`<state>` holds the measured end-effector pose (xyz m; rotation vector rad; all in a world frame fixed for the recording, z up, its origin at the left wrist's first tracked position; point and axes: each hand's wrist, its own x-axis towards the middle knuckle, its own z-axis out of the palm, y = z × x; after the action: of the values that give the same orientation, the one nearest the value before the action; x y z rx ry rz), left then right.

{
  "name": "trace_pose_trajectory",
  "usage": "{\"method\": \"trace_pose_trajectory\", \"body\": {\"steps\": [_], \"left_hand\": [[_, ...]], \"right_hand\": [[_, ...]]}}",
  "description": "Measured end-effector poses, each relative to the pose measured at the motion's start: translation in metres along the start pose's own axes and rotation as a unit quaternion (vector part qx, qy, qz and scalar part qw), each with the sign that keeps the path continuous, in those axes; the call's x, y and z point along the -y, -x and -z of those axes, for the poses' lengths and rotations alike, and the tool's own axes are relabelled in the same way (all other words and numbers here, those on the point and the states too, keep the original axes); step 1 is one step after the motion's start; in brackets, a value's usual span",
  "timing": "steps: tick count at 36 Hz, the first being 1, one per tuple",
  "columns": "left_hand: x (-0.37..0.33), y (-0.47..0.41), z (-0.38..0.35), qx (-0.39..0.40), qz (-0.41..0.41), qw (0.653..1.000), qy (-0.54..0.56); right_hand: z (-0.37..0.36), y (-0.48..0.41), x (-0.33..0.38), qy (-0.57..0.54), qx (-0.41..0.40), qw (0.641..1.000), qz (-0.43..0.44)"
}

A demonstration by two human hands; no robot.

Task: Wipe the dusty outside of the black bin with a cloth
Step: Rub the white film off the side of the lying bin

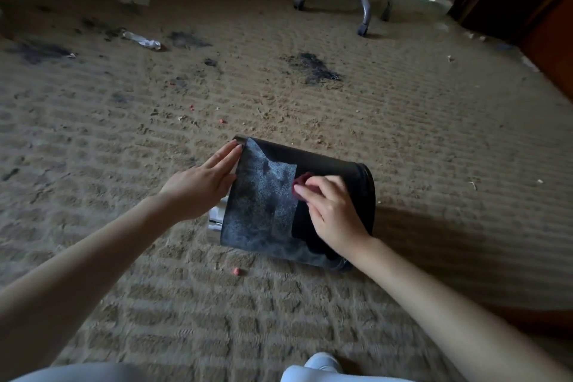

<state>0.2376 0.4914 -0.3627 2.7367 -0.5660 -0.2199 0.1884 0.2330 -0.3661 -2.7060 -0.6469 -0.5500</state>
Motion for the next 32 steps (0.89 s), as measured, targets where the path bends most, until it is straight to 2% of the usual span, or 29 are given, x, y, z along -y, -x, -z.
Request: {"method": "trace_pose_trajectory", "body": {"steps": [9, 13, 15, 18, 21, 22, 24, 27, 32], "left_hand": [[0.006, -0.004, -0.004, 0.006, -0.007, 1.000, 0.026], [0.005, -0.004, -0.005, 0.001, -0.012, 0.999, 0.033], [0.004, -0.005, -0.005, 0.003, -0.010, 0.999, 0.033], [0.004, -0.006, -0.004, 0.008, -0.011, 0.999, 0.038], [0.005, -0.006, -0.004, 0.010, -0.010, 0.999, 0.037], [0.006, -0.006, -0.004, 0.009, -0.009, 0.999, 0.033], [0.006, -0.005, -0.004, 0.007, -0.005, 1.000, 0.022], [0.006, -0.003, -0.005, 0.000, -0.005, 1.000, 0.011], [0.006, 0.000, -0.006, -0.007, -0.007, 1.000, 0.010]], "right_hand": [[-0.004, 0.042, 0.007, 0.063, 0.043, 0.990, 0.122], [0.009, 0.040, 0.007, 0.045, 0.072, 0.983, 0.164], [0.019, 0.015, 0.006, 0.023, 0.024, 0.991, 0.128], [0.025, -0.039, -0.008, -0.013, -0.032, 0.999, -0.008], [0.012, -0.075, -0.028, -0.021, 0.041, 0.994, -0.100], [0.005, -0.079, -0.030, -0.024, 0.071, 0.992, -0.102], [-0.007, -0.076, -0.028, -0.036, 0.082, 0.991, -0.102], [-0.011, -0.061, -0.021, -0.051, 0.046, 0.993, -0.095], [-0.004, -0.028, 0.002, -0.027, -0.001, 0.999, -0.020]]}}
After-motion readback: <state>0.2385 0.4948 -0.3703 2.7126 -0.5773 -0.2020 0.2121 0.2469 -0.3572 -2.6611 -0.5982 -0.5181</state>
